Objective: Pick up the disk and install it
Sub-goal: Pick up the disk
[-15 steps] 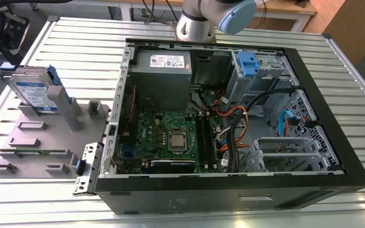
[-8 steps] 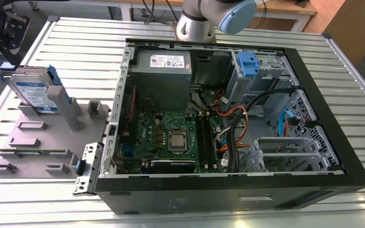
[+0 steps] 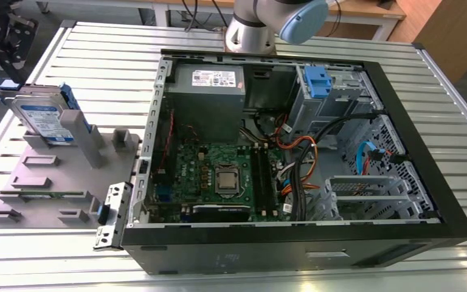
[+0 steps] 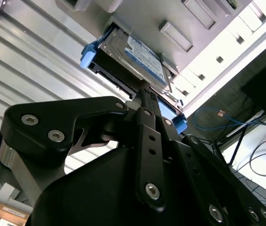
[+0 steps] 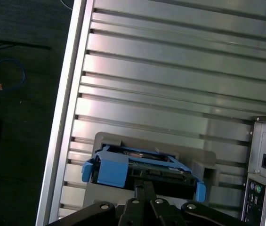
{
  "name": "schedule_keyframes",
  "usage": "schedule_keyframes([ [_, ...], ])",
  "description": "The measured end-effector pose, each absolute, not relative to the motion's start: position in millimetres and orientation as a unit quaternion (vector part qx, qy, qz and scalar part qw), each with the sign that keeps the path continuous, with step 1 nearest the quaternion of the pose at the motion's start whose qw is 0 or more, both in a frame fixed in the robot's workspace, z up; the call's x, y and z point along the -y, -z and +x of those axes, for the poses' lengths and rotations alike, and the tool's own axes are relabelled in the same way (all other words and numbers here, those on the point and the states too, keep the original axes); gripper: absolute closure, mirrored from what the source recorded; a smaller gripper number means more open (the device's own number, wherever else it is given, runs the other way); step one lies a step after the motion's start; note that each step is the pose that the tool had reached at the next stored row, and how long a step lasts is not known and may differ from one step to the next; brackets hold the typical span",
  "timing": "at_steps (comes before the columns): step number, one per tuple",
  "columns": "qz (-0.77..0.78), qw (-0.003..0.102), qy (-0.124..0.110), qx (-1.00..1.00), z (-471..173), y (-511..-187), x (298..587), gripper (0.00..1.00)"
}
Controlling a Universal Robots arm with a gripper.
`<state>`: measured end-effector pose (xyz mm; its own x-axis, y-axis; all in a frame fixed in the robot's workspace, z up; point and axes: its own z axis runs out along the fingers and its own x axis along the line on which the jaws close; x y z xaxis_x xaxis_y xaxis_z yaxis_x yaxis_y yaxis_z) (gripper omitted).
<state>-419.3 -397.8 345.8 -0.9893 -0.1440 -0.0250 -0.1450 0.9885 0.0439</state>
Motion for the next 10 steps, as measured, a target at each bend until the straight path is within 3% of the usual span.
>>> schedule_keyframes([
  [10, -0.112, 0.010, -0.023, -0.993, -419.3, -345.8, 397.8, 0.89],
])
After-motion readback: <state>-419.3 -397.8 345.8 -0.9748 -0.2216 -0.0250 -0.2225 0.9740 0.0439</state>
